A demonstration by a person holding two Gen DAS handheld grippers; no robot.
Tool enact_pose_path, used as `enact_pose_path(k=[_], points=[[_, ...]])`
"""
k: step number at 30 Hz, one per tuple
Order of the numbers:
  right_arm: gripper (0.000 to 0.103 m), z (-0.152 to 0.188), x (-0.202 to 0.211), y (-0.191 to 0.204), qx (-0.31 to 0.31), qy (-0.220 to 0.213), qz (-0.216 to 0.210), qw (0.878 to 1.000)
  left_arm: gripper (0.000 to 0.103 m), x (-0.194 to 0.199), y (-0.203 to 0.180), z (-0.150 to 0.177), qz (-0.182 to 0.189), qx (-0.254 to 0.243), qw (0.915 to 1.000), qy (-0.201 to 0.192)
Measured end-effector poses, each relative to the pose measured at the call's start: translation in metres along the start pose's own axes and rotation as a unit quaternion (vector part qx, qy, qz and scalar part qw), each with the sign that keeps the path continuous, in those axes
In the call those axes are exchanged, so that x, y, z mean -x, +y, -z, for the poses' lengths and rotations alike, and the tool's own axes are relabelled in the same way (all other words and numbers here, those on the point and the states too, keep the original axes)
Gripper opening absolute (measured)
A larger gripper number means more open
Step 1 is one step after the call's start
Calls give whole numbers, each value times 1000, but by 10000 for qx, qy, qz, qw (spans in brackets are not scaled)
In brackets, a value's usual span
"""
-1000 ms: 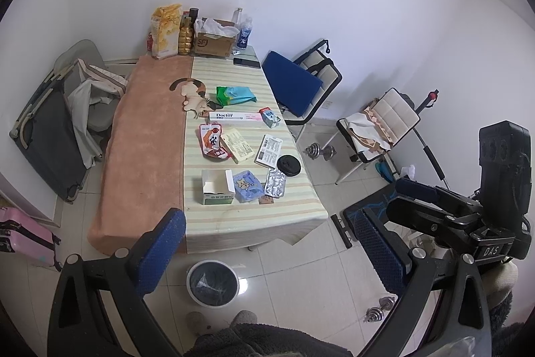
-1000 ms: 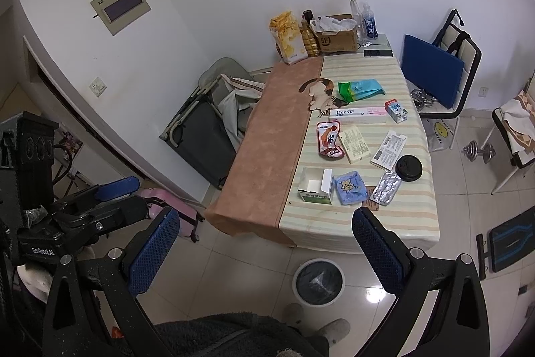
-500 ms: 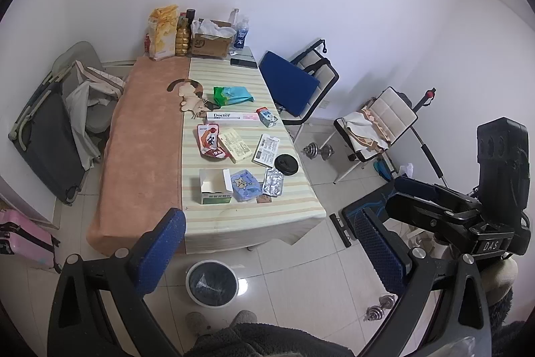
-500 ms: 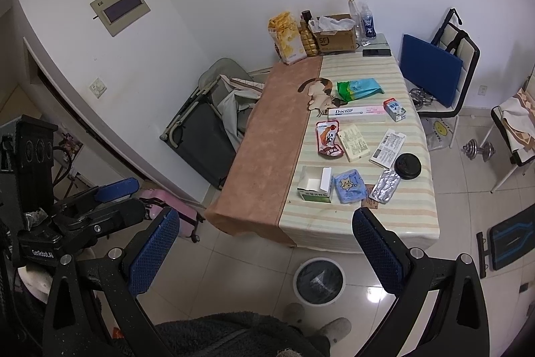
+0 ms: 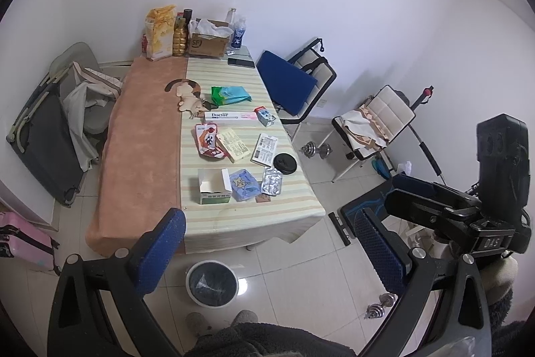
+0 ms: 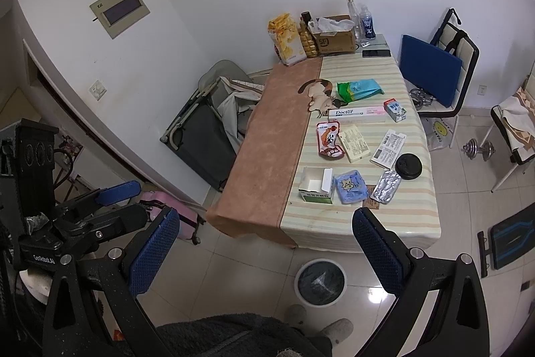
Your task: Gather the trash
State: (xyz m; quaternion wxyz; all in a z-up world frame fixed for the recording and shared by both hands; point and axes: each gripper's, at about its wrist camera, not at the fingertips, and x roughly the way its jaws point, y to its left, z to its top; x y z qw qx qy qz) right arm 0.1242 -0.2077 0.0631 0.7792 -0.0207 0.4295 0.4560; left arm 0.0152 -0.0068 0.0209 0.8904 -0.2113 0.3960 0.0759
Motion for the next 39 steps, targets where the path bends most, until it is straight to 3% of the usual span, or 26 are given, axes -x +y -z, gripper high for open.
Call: enact_pose_path(k=[3, 6, 9, 12, 16, 19, 23, 28, 35, 39], points=[[103, 1, -4, -6, -229, -108, 209, 9995, 103, -13, 6, -2, -754, -123, 9970, -100], [103, 2, -15, -19, -509, -158, 655, 9964, 103, -47, 20, -9, -1588, -270, 9869, -31], [103, 6, -35, -41, -882, -77, 1265, 9880, 103, -95, 43, -13, -1792, -179, 9831, 326], [103, 12, -60, -77, -1353, 73, 1576, 9782, 103, -147, 66, -14, -1649, 104, 9829, 818], [103, 12, -102, -138, -1796, 388, 1841, 9656, 103, -227, 85, -16, -1670, 395, 9745, 1444], [103, 3, -138, -189, -1897, 612, 2087, 9574, 103, -284, 97, -11, -1761, 610, 9621, 1992], [103, -13, -203, -263, -2011, 1107, 2045, 9516, 103, -349, 111, -5, -1760, 963, 9454, 2568], [103, -27, -285, -331, -1991, 1768, 1893, 9451, 103, -402, 122, -1, -1589, 1463, 9316, 2925], [103, -40, -380, -382, -1794, 2315, 1914, 9368, 103, -459, 125, 10, -1988, 1364, 9110, 3345], [103, -46, -419, -393, -1624, 2456, 2013, 9342, 87, -459, 131, 13, -2130, 1448, 9097, 3256]])
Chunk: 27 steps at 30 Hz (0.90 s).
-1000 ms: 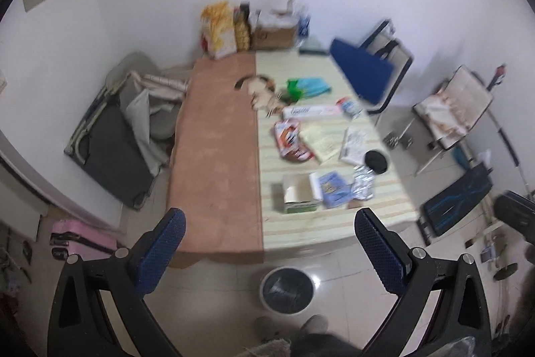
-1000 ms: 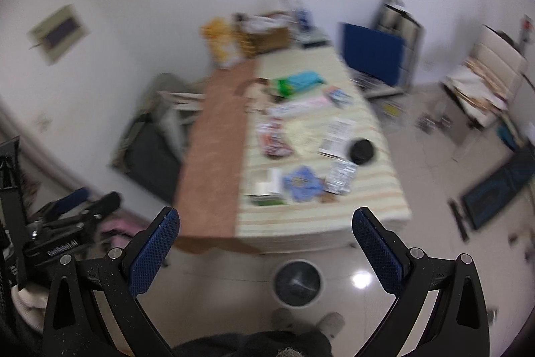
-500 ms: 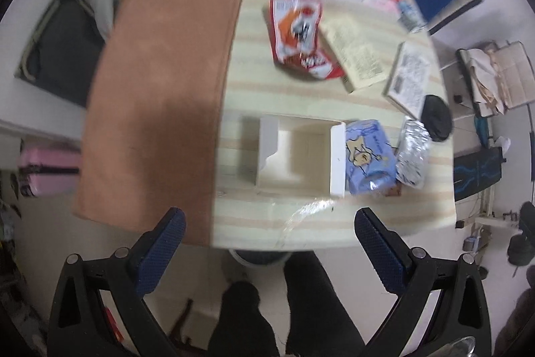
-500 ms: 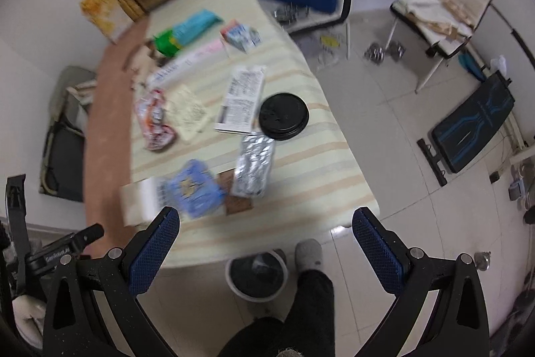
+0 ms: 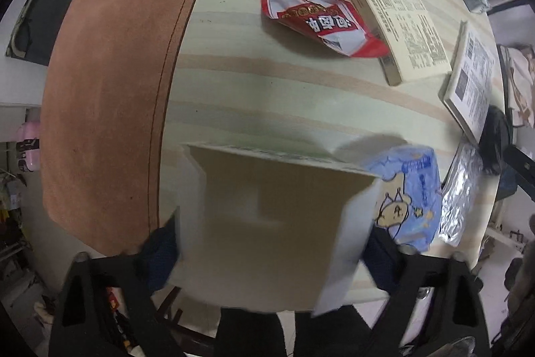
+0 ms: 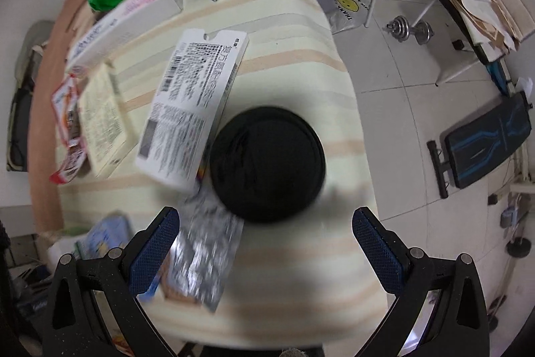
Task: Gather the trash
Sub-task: 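Grasp the white paper box with the left tool while the right tool grasps the black lid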
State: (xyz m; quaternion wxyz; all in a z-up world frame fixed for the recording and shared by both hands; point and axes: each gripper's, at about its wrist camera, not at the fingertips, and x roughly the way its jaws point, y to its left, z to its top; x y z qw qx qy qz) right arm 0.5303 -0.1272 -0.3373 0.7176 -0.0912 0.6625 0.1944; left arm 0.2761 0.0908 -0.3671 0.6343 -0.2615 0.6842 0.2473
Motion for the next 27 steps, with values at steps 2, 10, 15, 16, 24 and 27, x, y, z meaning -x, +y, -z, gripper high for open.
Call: enact_pose_path(k=[2, 10, 15, 16, 24, 27], points=[[103, -10, -13, 5, 56, 50, 62, 10000, 86, 3, 5, 2, -22, 73, 9999, -124], [85, -18, -31, 18, 127, 5, 202, 9997, 85, 22, 18, 8, -256, 187, 9989, -334], [84, -12, -18, 17, 126, -117, 42, 9998, 85, 41, 24, 11, -286, 191, 9983, -476], [84, -10, -13, 16, 97, -170, -13, 9998, 85, 46, 23, 12, -275, 199, 9982, -503], [84, 0, 28, 11, 24, -547, -373, 9978, 85, 92, 18, 15, -238, 215, 9955, -890], [84, 10, 44, 14, 112, -669, -526, 9963, 85, 107, 18, 25, -195, 211, 9942, -1035]])
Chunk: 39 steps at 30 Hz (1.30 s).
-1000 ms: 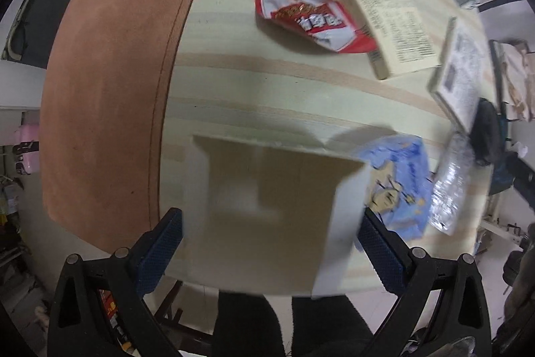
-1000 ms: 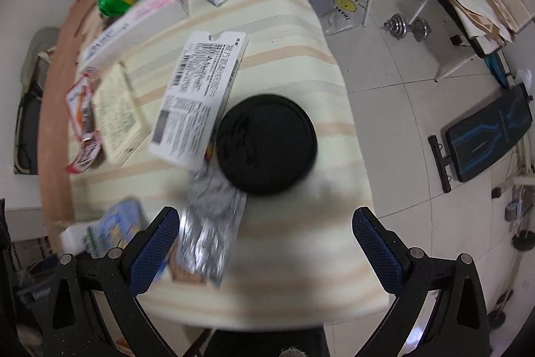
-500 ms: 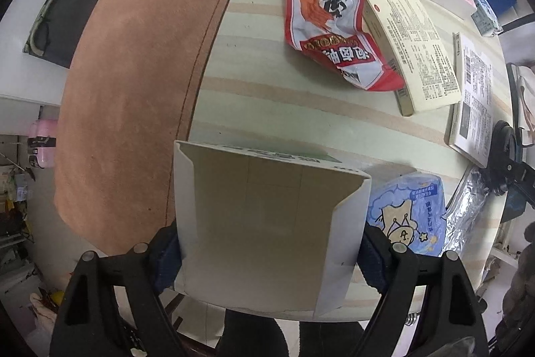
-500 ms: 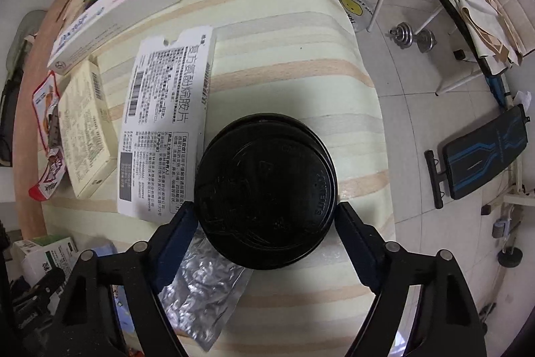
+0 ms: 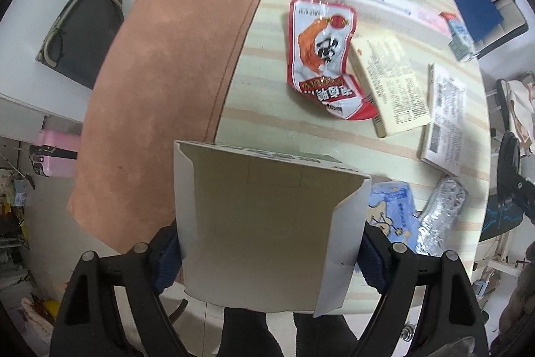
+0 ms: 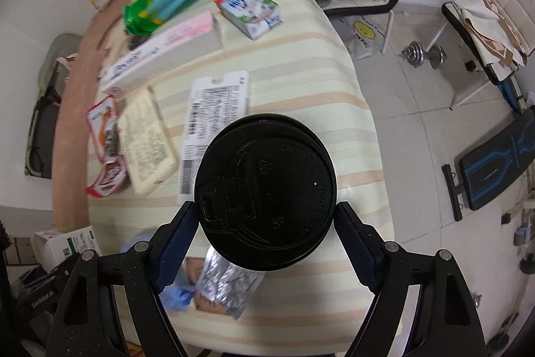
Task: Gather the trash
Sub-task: 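Grasp the white paper box with the left tool while the right tool grasps the black lid, then carry box and lid over the bin and open both tools to drop them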
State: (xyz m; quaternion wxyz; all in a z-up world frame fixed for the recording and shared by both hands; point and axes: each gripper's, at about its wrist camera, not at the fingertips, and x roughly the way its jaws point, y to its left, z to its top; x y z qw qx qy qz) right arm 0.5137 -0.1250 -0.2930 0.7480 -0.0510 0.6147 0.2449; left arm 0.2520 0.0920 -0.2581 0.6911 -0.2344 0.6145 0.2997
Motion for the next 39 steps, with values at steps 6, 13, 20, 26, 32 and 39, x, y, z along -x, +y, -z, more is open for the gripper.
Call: enact_pose_path(k=[6, 13, 20, 26, 32, 39], points=[[84, 31, 34, 23, 274, -157, -248, 9992, 85, 21, -15, 26, 157, -203, 9988, -421], [84, 121, 83, 47, 200, -455, -433, 9978, 85, 30, 1, 74, 653, -731, 9926, -719], [84, 272, 80, 50, -335, -288, -419, 9981, 85, 10, 52, 160, 939, -1175, 9873, -519], [84, 382, 13, 41, -853, 443, -357, 9947, 85, -62, 72, 211, 1009, -1290, 9862, 220], [84, 442, -99, 22, -1105, 896, -425, 9889, 85, -180, 69, 233, 1285, -1059, 9817, 924], [86, 468, -252, -1, -1089, 1281, -598, 9839, 90, -333, 70, 239, 1439, -705, 9753, 1519]])
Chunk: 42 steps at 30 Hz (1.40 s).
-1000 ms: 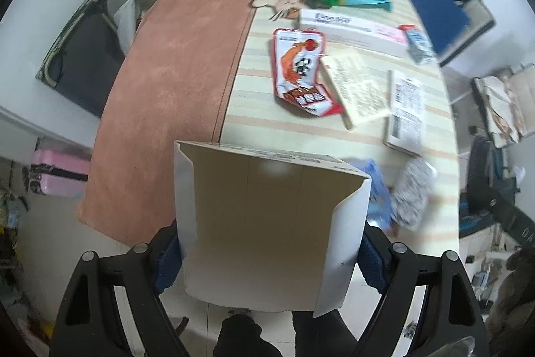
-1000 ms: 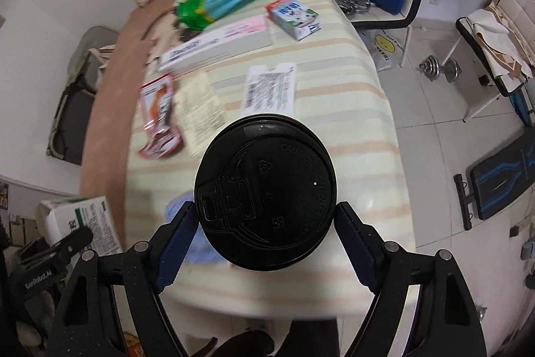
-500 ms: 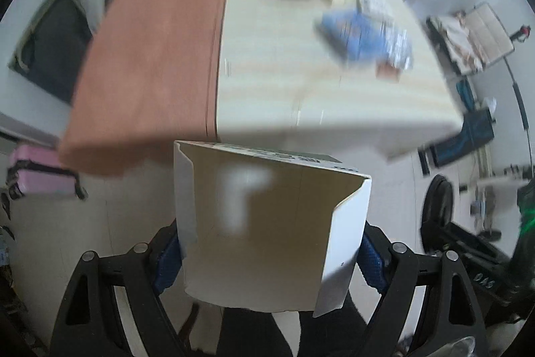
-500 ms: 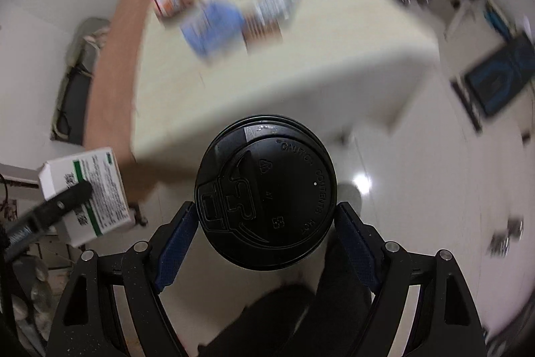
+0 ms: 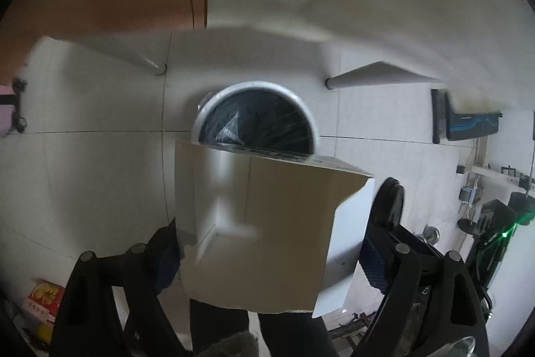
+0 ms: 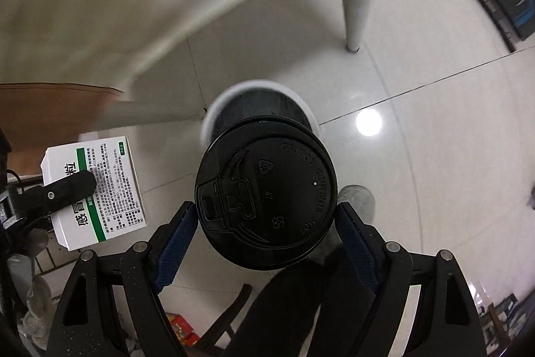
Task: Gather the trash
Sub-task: 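Carry box and lid over the bin and open both tools to drop them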
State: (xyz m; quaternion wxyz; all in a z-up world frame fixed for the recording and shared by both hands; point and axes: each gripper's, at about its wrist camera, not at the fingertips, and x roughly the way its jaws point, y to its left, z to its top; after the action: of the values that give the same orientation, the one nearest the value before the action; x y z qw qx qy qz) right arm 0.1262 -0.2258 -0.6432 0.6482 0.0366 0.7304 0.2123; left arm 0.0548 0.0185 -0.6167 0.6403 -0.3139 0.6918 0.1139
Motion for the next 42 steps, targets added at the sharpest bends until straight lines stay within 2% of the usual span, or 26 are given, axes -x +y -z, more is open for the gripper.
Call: enact_pose_path(k=[1, 2, 4, 6, 8, 12, 14, 17, 21, 23, 32, 42], points=[[87, -3, -21, -3, 37, 84, -68, 9999, 92, -10, 4, -2, -13, 18, 10000, -13], [88, -7, -42, -6, 85, 182, -135, 9997, 101, -24, 10, -7, -20, 47, 10000, -37], [88, -13, -76, -9, 178, 322, -159, 9992, 103, -40, 21, -8, -28, 106, 9999, -38], [100, -15, -113, -14, 254, 511, -155, 9983, 103, -55, 28, -8, -114, 154, 9998, -114], [103, -17, -131, -18, 292, 561, -61, 9980, 103, -64, 35, -6, -338, 145, 9992, -124], [103, -14, -143, -20, 453, 375, 496, 9970, 103, -66, 39, 8, -1079, -71, 9932, -442], [103, -16, -134, -15, 504, 258, 813, 9951, 103, -60, 41, 18, -1255, -97, 9910, -447], [103, -23, -119, -5, 577, 173, 1187, 9911, 103, -53, 43, 28, -1326, -68, 9903, -402], [103, -19, -87, 11, 738, 37, 1433, 9869, 103, -28, 37, 42, -1493, -118, 9877, -441], [103, -13, -69, 20, 814, -37, 1548, 9846, 103, -13, 34, 50, -1463, -112, 9880, -485], [103, 16, 16, 52, 987, -252, 1577, 9822, 103, 42, 12, 78, -1549, -96, 9860, -609], [103, 55, 145, 97, 1078, -501, 1372, 9834, 103, 148, -18, 123, -1373, -237, 9867, -836]])
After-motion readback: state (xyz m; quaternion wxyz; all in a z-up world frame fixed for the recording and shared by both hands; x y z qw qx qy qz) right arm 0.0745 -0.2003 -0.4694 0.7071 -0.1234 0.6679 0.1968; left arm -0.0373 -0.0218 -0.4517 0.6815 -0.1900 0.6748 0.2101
